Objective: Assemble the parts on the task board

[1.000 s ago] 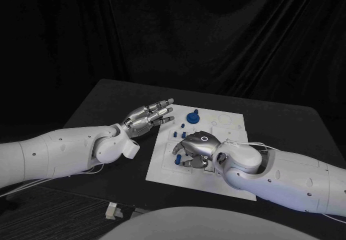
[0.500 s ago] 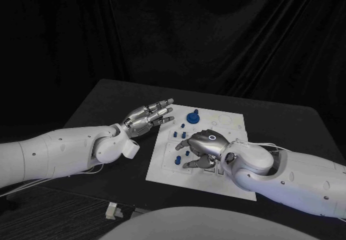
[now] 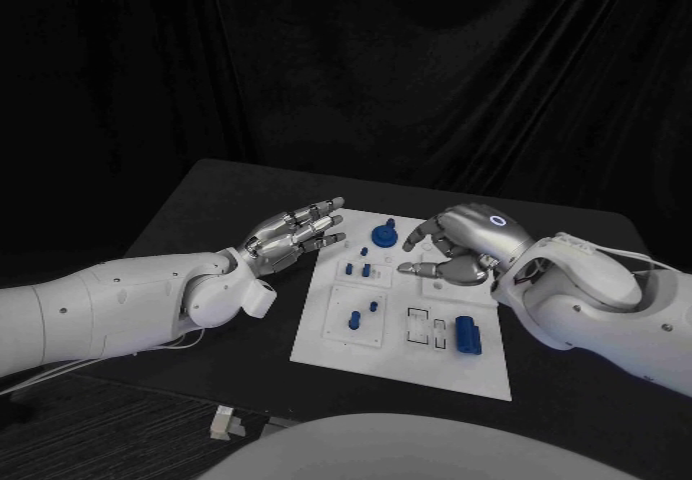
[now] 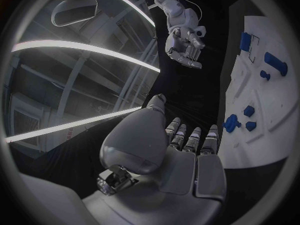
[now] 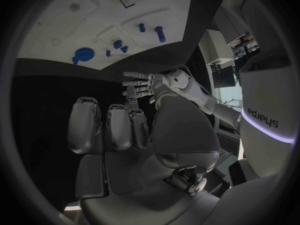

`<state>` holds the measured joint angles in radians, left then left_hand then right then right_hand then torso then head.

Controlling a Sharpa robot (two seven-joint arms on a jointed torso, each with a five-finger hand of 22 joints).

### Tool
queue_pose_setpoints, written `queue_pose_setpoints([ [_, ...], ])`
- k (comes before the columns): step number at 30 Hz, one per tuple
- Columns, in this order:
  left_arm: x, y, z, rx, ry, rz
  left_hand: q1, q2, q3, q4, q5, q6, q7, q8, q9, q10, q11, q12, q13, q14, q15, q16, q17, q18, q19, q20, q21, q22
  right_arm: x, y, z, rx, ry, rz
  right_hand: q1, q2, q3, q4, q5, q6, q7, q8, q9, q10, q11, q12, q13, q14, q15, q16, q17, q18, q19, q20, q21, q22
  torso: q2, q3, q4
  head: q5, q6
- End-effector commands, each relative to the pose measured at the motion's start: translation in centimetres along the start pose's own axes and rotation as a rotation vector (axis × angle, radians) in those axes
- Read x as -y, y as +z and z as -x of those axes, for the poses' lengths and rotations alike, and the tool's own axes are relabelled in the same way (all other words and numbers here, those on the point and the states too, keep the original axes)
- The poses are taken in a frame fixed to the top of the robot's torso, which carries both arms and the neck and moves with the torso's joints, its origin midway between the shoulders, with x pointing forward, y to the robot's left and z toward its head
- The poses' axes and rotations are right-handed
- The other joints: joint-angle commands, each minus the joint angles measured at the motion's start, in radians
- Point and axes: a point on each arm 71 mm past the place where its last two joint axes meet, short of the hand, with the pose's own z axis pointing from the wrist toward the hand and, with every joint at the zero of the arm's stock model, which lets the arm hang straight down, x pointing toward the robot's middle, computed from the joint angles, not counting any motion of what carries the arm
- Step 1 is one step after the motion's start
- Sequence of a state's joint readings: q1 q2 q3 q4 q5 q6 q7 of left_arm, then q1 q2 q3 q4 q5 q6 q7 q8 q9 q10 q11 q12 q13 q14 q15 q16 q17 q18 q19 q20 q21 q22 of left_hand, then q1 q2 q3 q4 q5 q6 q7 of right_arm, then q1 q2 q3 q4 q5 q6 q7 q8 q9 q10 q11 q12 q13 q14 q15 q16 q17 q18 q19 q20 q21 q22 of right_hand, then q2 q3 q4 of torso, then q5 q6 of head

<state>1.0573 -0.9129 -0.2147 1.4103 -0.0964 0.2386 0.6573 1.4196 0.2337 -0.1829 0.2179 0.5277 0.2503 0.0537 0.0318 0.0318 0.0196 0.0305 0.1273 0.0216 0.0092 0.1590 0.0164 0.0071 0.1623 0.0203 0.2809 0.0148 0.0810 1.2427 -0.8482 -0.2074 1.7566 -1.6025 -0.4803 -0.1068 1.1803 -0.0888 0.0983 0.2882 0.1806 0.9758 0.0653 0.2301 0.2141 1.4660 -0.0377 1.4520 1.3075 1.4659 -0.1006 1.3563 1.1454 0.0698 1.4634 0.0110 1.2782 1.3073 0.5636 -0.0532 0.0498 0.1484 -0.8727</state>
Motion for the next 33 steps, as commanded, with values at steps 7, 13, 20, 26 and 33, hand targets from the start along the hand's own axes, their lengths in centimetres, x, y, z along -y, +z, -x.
queue_pose_setpoints([
  [7, 0.1, 0.0, -0.2, -0.001, -0.008, -0.025, -0.001, 0.003, 0.001, -0.004, 0.005, 0.0, -0.002, 0.002, 0.001, 0.0, 0.009, 0.007, 0.001, 0.004, 0.006, 0.006, 0.001, 0.017, 0.001, 0.003, 0.001, 0.003, 5.1, -2.5, 0.6, -0.205, 0.268, -0.429, -0.192, 0.056, -0.04, 0.002, 0.058, 0.097, -0.008, 0.017, 0.024, 0.057, 0.022, 0.029, 0.095, 0.047, 0.016, 0.023, 0.023, -0.016, 0.032, 0.015, 0.033, 0.192, 0.0, -0.0001, 0.0005, -0.012, 0.0],
  [13, 0.2, 0.0, -0.1, 0.005, -0.004, -0.034, -0.001, 0.001, -0.001, -0.005, 0.006, 0.005, -0.003, 0.003, 0.002, 0.002, 0.011, 0.01, 0.002, 0.004, 0.005, 0.007, 0.001, 0.018, 0.002, 0.003, 0.002, 0.005, 7.3, -4.4, -0.7, -0.49, 0.248, -0.624, -0.205, 0.044, -0.068, -0.003, 0.077, 0.134, -0.016, 0.02, 0.037, 0.064, 0.014, 0.038, 0.115, 0.044, 0.014, 0.016, 0.003, -0.012, 0.026, 0.014, 0.017, 0.187, -0.001, -0.0005, 0.0001, -0.026, 0.0],
  [20, 0.3, 0.0, -0.3, 0.007, -0.002, -0.055, 0.0, -0.004, -0.004, -0.006, 0.006, 0.014, -0.005, 0.006, 0.003, 0.006, 0.012, 0.02, 0.004, 0.004, -0.001, 0.008, 0.001, 0.018, 0.004, 0.0, 0.003, 0.008, 8.7, -5.4, -1.6, -0.687, 0.184, -0.702, -0.206, 0.061, -0.094, -0.01, 0.047, 0.217, -0.046, 0.057, 0.092, 0.071, -0.01, 0.044, 0.131, 0.042, -0.002, 0.008, -0.015, -0.008, 0.022, 0.001, 0.001, 0.182, 0.001, 0.0, -0.0006, -0.052, 0.0],
  [26, 0.3, 0.1, -0.5, 0.003, -0.005, -0.058, 0.001, -0.003, -0.004, -0.006, 0.007, 0.014, -0.004, 0.006, 0.003, 0.007, 0.012, 0.022, 0.004, 0.004, -0.001, 0.008, 0.001, 0.018, 0.004, 0.0, 0.003, 0.007, 9.2, -5.2, -1.8, -0.743, 0.129, -0.716, -0.206, 0.06, -0.106, -0.018, 0.039, 0.244, -0.055, 0.064, 0.109, 0.073, -0.019, 0.044, 0.134, 0.036, -0.006, -0.013, -0.06, -0.008, 0.022, -0.003, 0.001, 0.182, 0.001, -0.0001, 0.0003, -0.076, 0.0],
  [33, 0.3, 0.2, -0.5, -0.002, -0.008, -0.055, 0.002, -0.002, -0.004, -0.007, 0.009, 0.013, -0.002, 0.005, 0.003, 0.008, 0.014, 0.024, 0.004, 0.004, -0.002, 0.008, 0.001, 0.018, 0.004, 0.0, 0.003, 0.007, 9.2, -4.9, -2.4, -0.776, 0.104, -0.715, -0.207, 0.068, -0.113, -0.022, 0.03, 0.23, -0.051, 0.038, 0.101, 0.074, -0.016, 0.043, 0.134, 0.036, -0.006, -0.015, -0.067, -0.008, 0.022, -0.004, 0.002, 0.182, 0.002, -0.0001, 0.0001, -0.099, 0.0],
])
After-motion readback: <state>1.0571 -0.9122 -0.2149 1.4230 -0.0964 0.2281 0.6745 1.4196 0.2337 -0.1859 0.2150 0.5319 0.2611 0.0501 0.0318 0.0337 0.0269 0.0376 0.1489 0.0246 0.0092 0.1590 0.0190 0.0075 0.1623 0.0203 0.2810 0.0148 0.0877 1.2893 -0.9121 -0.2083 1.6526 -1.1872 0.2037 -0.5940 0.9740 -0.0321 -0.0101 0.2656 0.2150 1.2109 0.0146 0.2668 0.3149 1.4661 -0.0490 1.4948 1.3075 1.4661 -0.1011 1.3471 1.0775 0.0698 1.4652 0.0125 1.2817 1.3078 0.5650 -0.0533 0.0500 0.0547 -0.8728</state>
